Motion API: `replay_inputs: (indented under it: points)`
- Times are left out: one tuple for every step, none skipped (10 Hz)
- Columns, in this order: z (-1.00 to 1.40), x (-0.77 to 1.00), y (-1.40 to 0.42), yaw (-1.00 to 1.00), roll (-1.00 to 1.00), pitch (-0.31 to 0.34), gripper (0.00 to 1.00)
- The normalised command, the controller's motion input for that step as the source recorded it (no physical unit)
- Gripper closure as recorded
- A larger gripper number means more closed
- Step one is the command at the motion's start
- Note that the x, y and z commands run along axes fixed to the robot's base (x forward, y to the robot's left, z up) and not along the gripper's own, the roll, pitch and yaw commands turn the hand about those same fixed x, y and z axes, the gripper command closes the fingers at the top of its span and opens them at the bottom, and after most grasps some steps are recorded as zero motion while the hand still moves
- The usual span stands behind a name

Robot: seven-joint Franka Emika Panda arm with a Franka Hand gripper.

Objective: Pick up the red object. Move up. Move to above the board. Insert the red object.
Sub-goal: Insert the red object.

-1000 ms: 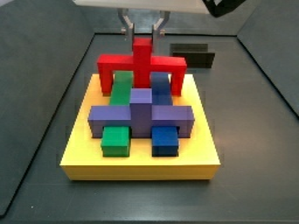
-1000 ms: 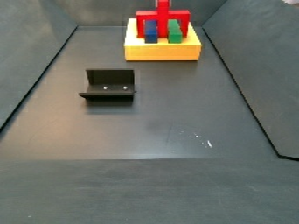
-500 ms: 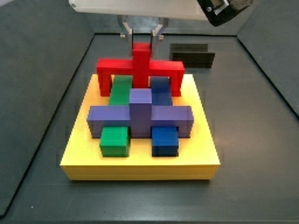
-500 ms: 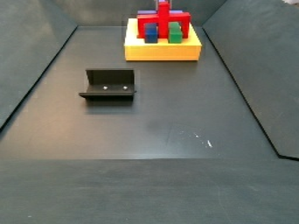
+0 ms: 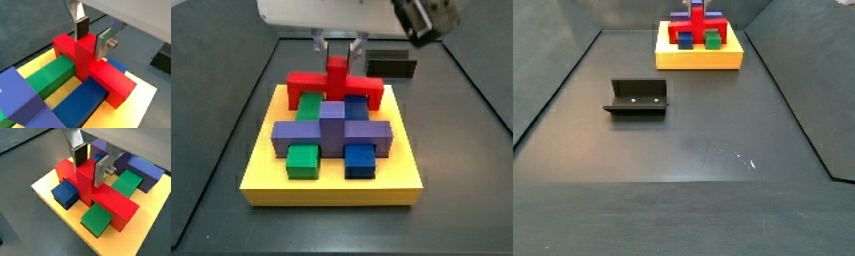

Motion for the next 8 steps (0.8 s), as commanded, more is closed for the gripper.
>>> replay_inputs:
  points:
    - [-0.16,0.0,0.0,-0.24,0.1,0.043,1.0]
    - [-0.45,-0.13,0.0,0.0,0.0,-0.119,1.0]
    - [-0.53,-0.05,0.0,0.0,-0.06,-0.166,1.0]
    - [-0.44,-0.13,0.0,0.0,-0.16,-0.241,1.0]
    - [-0.47,-0.25,0.0,0.03,-0.16,-0.317,1.0]
    - [-0.57,-0.18,0.0,0.0,-0.04,-0.196,1.0]
    - [-0.1,0.0,0.0,0.0,0.0,0.0,1.0]
    - [0.0,0.0,0.0,0.0,0.0,0.0,1.0]
